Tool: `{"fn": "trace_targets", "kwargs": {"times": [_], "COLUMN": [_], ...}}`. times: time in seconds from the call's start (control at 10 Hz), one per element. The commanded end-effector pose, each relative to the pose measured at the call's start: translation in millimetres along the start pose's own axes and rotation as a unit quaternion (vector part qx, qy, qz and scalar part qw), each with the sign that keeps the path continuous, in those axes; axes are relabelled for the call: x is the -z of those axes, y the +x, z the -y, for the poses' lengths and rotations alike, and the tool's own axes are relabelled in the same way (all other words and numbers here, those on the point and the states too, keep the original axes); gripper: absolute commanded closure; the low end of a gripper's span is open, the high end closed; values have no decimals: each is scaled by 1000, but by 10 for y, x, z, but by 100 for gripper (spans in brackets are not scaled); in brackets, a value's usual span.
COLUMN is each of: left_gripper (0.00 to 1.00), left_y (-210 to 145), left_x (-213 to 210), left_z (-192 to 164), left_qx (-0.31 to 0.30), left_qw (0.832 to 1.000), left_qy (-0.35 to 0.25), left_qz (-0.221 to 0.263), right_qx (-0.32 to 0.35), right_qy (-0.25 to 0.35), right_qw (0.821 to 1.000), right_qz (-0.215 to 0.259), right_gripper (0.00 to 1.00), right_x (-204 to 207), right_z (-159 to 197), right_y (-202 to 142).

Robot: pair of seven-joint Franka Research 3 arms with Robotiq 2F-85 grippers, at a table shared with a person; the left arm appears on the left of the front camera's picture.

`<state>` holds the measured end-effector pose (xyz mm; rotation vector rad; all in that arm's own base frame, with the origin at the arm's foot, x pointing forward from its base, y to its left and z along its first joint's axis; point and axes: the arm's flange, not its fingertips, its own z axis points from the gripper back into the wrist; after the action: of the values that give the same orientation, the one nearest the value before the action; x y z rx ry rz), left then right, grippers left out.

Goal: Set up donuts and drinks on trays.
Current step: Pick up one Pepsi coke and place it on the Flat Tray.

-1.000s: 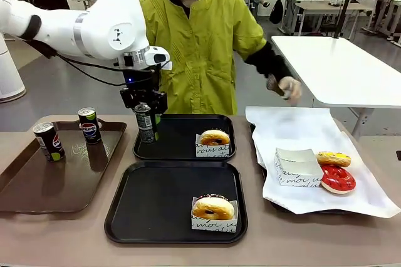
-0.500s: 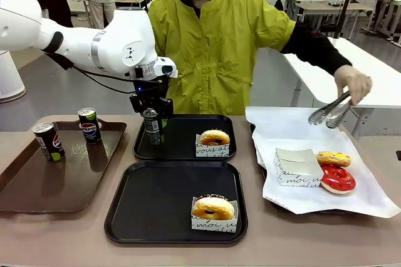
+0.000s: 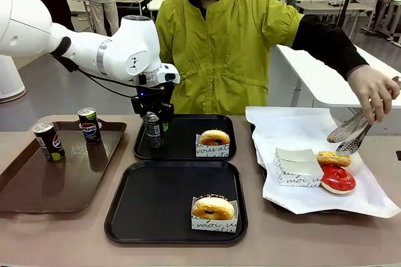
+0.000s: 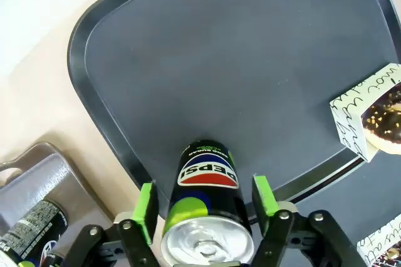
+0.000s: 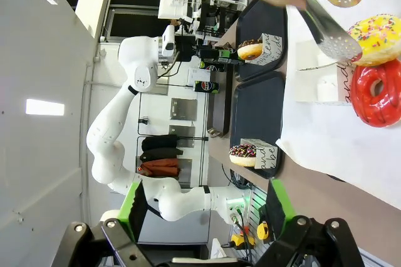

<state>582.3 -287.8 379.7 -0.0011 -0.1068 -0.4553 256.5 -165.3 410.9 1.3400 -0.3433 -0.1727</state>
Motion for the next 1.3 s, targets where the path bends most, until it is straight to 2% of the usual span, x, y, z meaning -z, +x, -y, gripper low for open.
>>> {"fn": "trace_targets", "kwargs": {"times": [0.0,0.2,0.6,0.8,0.9,1.2], "left_gripper": [0,0,0,0,0,0], "left_y": [-24,-86,-374,-788,-1057,-1499], "left_x": [5,-166,-998,-1297,-1338,-1408], "left_z": [-13,-1,76,57,11,-247], "left_qx": [-15,-14,-41,-47,-44,-63], "left_qw": [1000,999,996,997,997,997], "left_qy": [19,32,35,6,-1,-16], "left_qz": [5,16,66,61,60,48], "right_qx": [-5,-5,-5,-5,-5,-5], "right_qy": [6,6,6,6,6,6], "right_qw": [1000,1000,1000,1000,1000,1000], "right_qz": [6,6,6,6,6,6], "right_gripper": [0,0,0,0,0,0], "right_x": [9,9,9,9,9,9], "right_z": [3,3,3,3,3,3], "right_y": [13,13,13,13,13,13]}}
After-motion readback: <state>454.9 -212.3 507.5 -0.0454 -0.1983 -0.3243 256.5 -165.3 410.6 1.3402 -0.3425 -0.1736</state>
